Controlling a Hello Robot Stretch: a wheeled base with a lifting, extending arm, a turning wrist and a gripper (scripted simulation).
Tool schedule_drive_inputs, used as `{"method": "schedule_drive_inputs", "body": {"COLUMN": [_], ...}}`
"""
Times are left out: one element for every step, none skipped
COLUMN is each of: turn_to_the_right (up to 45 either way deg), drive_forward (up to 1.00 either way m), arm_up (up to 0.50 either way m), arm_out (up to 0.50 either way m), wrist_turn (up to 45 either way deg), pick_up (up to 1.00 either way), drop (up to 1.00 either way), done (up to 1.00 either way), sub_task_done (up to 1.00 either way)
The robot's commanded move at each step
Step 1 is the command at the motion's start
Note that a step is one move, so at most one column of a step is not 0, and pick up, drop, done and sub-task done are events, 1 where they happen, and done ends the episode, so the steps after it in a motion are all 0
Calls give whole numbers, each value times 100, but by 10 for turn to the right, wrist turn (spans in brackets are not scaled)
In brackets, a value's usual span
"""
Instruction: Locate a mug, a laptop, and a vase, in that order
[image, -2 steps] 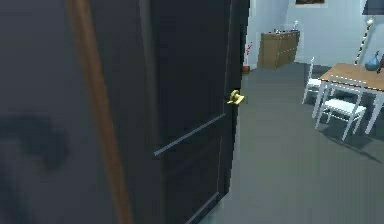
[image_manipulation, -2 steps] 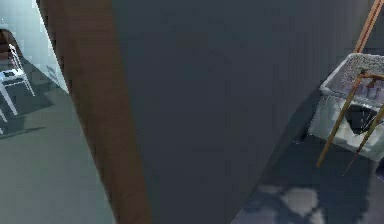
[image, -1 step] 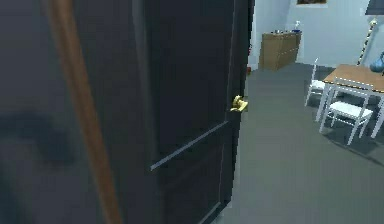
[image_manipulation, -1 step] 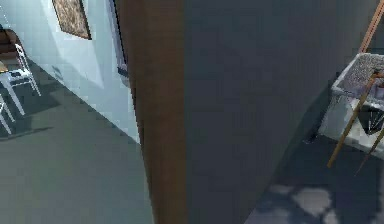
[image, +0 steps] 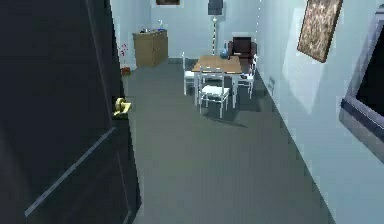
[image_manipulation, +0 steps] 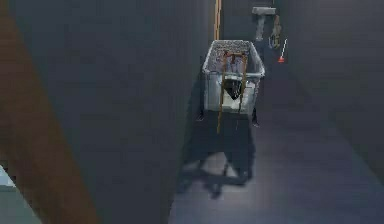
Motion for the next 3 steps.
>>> {"method": "schedule_drive_inputs", "body": {"turn_to_the_right": [0, 60, 0], "drive_forward": [100, 0, 30], "arm_up": [0, 0, 0], "arm_out": [0, 0, 0], "wrist_turn": [0, 0, 0], "pick_up": [0, 0, 0], "drop": [0, 0, 0], "done": [0, 0, 0], "sub_task_done": [0, 0, 0]}}
